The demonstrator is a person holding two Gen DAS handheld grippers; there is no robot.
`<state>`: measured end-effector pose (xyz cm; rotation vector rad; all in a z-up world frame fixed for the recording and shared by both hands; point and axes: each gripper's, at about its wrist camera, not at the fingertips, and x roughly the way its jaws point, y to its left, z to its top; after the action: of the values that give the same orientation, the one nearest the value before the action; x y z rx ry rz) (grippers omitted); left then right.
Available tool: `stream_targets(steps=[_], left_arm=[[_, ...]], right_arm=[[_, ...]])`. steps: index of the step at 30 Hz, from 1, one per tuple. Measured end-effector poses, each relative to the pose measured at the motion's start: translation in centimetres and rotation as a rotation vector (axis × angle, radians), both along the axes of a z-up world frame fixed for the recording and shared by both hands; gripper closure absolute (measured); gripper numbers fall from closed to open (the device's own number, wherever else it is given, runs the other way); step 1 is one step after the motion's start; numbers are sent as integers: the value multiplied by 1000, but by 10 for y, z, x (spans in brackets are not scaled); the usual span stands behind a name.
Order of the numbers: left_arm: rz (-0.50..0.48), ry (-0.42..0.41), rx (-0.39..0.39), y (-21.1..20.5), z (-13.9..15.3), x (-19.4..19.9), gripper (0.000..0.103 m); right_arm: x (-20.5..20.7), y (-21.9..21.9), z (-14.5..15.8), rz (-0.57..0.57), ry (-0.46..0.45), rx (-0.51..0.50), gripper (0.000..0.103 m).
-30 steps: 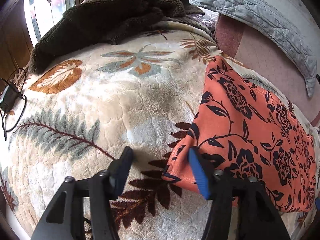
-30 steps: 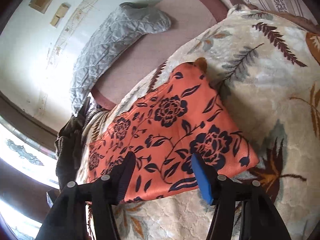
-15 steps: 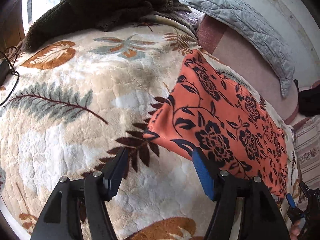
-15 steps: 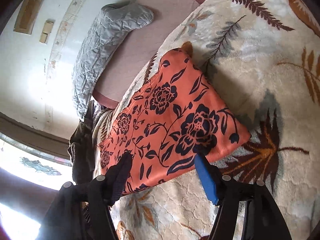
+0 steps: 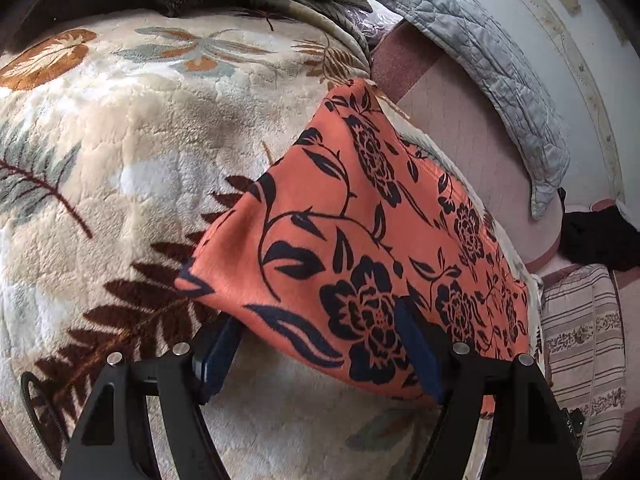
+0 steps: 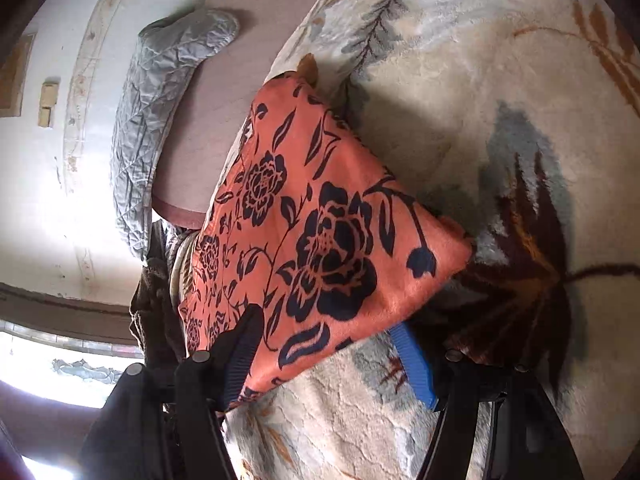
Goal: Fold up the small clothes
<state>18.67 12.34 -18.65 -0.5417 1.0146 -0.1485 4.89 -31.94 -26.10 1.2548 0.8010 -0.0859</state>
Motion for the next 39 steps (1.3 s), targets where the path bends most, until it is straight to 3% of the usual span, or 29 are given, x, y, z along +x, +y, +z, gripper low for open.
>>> stream_targets(steps=[3,7,10,11,12,13,19,25,32,39], left_arm=[[26,-38,-27,1,-1,7,30],[57,-47,-47,10,-8,15,63],[44,-68,-20,7,-7,17,71],[34,-80,8,4,-6,15,74],[23,-90,35,1,-4,16,76],[19,-102,49,-1,-3,15,78],[-5,-148,52,0,12,9,82],[-39,-163,33,10,31,-18,82],[-55,-110,27,23,28,-74,82],[-96,-38,86,30,6,-129,81]], right_arm=[[14,-2,3,-18,-37,-25,32],[26,-7,0,-54,-88,-2,32],[36,-7,1,-49,-97,-39,37],[39,-6,2,-44,-86,-62,50],[42,-5,2,-32,-62,-91,75],[46,-3,1,-15,-40,-117,77],[43,10,29,-16,-87,-310,83],[13,21,64,-26,-144,-458,84],[-52,22,72,-18,-109,-454,84],[-114,22,47,22,5,-390,83]])
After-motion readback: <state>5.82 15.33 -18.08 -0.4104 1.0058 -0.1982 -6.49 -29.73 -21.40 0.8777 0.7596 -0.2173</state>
